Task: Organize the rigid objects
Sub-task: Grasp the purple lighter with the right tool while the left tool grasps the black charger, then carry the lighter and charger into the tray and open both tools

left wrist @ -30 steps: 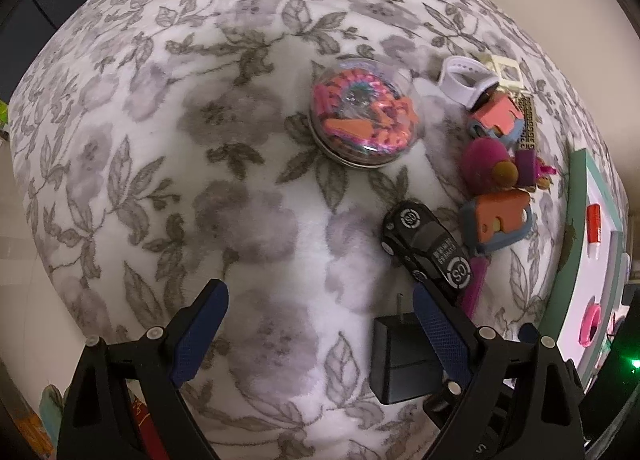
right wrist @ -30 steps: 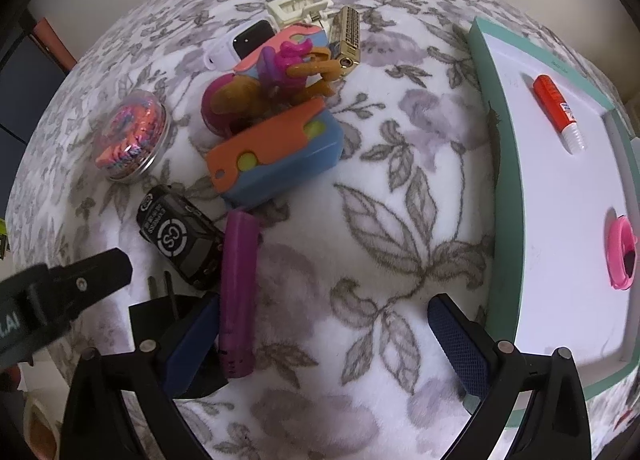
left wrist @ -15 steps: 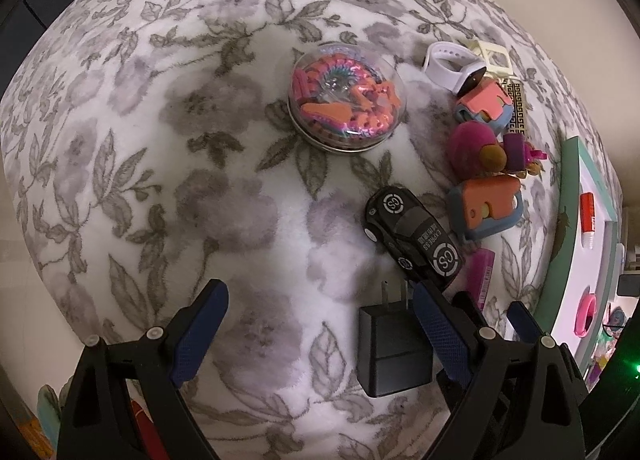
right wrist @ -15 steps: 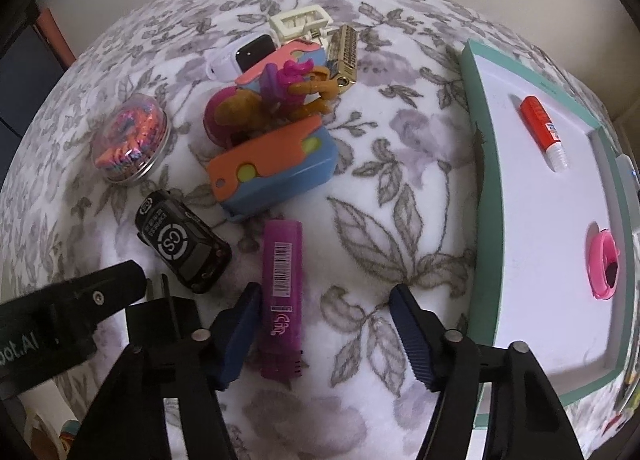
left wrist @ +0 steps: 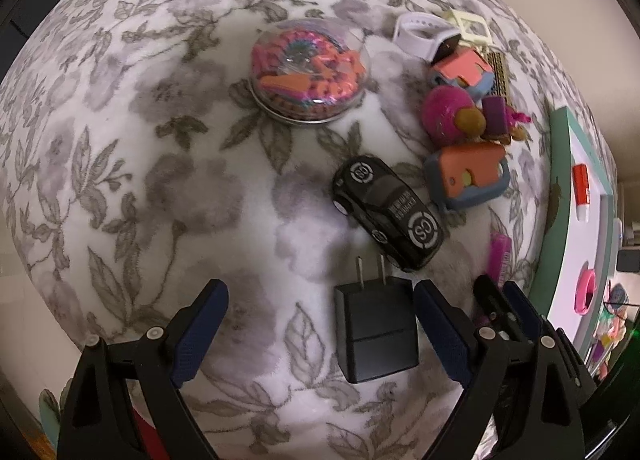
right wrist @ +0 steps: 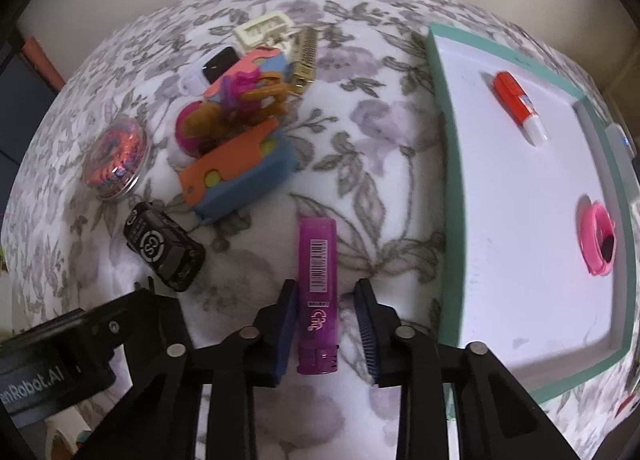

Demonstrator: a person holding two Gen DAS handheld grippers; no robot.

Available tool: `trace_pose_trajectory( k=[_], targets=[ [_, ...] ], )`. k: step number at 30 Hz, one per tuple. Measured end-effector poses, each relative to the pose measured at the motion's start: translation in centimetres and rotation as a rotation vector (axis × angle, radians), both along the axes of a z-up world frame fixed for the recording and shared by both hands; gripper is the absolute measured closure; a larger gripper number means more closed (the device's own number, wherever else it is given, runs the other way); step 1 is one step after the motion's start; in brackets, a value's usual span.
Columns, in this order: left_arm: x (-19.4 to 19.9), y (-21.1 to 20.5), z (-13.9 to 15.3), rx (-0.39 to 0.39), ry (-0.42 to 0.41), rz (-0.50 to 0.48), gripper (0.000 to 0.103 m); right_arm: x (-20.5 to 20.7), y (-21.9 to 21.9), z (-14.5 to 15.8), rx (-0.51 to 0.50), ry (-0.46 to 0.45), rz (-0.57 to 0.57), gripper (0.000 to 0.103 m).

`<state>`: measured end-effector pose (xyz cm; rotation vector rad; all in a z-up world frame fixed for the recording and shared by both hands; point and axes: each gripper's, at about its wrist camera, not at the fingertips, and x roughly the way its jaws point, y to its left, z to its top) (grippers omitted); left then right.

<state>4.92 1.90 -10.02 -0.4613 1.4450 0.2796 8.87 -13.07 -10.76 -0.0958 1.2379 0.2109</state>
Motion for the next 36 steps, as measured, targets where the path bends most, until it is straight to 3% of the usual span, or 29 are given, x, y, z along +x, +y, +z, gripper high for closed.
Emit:
trace_pose_trajectory(
  k=[4, 9, 13, 15, 19, 23, 32, 36],
  targets=[
    [0.2, -1.2, -0.3, -0.012, 0.013, -0.015, 0.009, 0.2, -2.1, -0.1, 0.041, 0.026, -0.040, 0.081],
    [0.7, -3.7, -1.3, -0.004, 0.029, -0.070, 0.010, 0.2, -3.9, 0.1, 0.078, 0.050, -0.067, 0.081],
    [1.1, -5.5, -1.8, 0.013, 0.047, -0.110, 0.026, 0.2, -4.4, 0.1, 0.058, 0.050, -0.050, 0.081],
    [1.2, -6.0, -2.0, 0.029, 0.052, -0.122, 0.027, 0.2, -4.5, 0.1, 0.042, 0.043, -0.038, 0.081],
    [1.4, -7.0, -1.9, 0.038, 0.036, -0.141, 0.039, 0.0, -4.7, 0.2, 0.023, 0.033, -0.023, 0.081],
    [1.7, -8.1, -1.7, 0.077, 0.035, -0.174, 0.059, -0.6, -3.7, 0.0, 0.006, 0.024, -0.015, 0.081],
    [1.5, -8.4, -1.1, 0.094, 0.032, -0.191, 0.060, -0.5, -2.0, -0.3, -0.022, 0.006, -0.001, 0.081],
    [1.4, -8.0, -1.1, 0.066, 0.019, -0.174, 0.061, -0.8, -2.1, -0.2, -0.003, 0.013, -0.013, 0.082]
  ],
)
